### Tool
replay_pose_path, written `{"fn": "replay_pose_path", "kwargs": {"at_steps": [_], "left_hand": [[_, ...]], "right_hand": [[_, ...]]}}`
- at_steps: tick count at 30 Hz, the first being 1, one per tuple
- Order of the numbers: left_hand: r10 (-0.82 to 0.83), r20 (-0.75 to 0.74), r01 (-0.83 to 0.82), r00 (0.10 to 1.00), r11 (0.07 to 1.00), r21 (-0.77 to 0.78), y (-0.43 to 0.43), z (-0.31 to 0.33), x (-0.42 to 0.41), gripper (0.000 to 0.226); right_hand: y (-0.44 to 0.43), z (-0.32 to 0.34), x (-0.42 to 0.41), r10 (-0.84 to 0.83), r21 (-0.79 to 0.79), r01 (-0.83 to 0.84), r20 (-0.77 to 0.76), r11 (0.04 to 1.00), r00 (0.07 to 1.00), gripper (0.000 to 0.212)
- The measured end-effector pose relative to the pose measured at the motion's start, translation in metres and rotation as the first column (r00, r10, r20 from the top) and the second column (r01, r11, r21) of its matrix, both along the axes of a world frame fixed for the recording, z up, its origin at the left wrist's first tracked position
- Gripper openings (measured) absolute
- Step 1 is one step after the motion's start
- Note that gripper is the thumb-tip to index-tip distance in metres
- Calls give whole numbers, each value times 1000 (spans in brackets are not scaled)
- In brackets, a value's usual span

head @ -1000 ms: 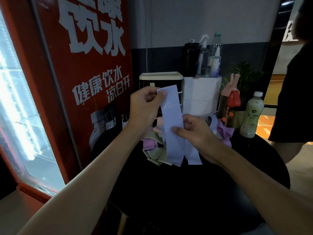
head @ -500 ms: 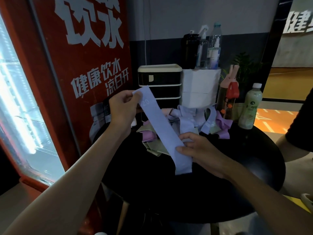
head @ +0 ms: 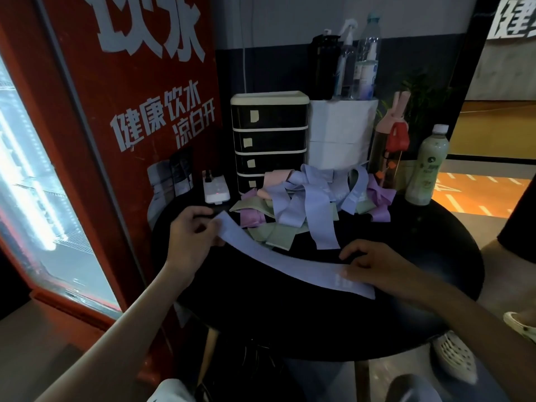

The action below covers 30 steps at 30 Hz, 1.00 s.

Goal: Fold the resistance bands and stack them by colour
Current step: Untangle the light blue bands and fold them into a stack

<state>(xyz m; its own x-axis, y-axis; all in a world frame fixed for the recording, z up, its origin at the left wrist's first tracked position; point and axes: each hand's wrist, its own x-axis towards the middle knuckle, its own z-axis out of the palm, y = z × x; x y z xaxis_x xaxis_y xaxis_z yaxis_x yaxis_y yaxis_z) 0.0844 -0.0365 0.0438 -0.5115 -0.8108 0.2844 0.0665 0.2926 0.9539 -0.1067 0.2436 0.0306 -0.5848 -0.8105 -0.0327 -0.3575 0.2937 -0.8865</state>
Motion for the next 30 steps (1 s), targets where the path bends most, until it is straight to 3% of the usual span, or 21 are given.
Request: {"fn": "replay_pose_path", "kwargs": {"at_steps": [6,17,30], "left_hand": [[-3,307,107,952,941,-322,-5,-39,8,19],[114,497,217,860,800,-560,-10,-56,17,33],[35,449,251,893,790,-560,-10,-60,16,33]], "right_hand": [[8,-13,-9,-51,7,53,-203,999,978,7],[12,-29,-13,-36,112,80,-354,990,935,6],[20,-30,-21,-77,145,155,-437,977,896,15]]}}
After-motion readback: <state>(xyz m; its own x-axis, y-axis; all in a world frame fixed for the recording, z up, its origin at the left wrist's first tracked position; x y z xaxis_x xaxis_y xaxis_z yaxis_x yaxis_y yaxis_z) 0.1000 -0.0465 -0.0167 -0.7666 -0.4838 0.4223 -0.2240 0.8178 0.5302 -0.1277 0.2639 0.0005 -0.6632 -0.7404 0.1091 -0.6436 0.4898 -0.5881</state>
